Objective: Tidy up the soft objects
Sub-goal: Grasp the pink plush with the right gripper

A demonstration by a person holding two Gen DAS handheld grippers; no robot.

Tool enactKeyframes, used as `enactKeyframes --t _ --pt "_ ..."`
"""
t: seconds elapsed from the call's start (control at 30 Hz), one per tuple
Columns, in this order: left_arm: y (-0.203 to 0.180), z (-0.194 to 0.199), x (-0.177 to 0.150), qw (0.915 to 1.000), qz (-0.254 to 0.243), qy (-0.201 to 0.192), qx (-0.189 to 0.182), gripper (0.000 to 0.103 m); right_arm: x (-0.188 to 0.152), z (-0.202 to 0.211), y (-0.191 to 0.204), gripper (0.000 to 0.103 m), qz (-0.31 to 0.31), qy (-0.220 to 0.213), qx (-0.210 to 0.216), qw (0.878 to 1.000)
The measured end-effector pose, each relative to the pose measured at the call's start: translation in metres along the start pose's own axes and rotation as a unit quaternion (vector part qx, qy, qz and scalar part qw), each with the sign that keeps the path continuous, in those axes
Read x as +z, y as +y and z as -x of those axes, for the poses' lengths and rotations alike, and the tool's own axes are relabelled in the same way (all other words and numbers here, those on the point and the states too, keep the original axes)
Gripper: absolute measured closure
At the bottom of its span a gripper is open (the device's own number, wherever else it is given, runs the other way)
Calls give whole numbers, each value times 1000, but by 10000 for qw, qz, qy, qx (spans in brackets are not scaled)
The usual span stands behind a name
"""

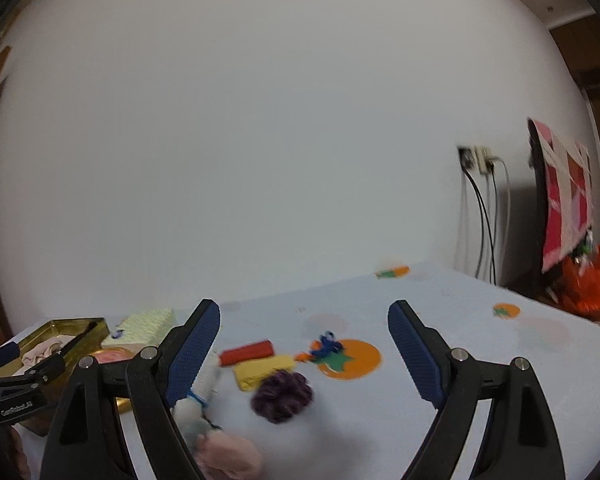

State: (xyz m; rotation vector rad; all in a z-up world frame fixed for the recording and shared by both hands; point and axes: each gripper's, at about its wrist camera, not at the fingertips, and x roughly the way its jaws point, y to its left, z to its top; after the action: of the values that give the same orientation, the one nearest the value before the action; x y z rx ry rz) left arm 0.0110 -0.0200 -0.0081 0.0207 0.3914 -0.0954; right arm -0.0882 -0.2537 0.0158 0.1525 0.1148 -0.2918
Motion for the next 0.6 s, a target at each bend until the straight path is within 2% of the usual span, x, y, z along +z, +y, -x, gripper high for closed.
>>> enactKeyframes --t 0.13,0.2,0.27,0.33,0.4,0.5,0.6 --pt "-17 1 -1 9994 -237 78 -245 1 -3 -9 -11 15 -14 524 213 9984" --pt "-28 1 -2 9983 -459 98 -343 1 -7 -16 -5 15 224 994 595 9930" --pt "-37 0 -2 9970 -653 147 -389 1 -13 -22 7 15 521 1483 1188 9804" --pt "-44 -3 -3 9953 -832 226 -439 1 -22 -32 21 15 867 2015 1560 9631" --pt "-49 -3 -4 9940 -952 259 -479 1 -31 -40 33 17 1161 2414 1650 9492" --pt "-53 -2 -4 9932 -1018 250 -509 1 -41 -53 43 28 1404 2799 1587 9364" --pt "-55 -4 -5 9924 -1051 318 -558 1 -54 -67 47 47 1483 3380 1702 9137"
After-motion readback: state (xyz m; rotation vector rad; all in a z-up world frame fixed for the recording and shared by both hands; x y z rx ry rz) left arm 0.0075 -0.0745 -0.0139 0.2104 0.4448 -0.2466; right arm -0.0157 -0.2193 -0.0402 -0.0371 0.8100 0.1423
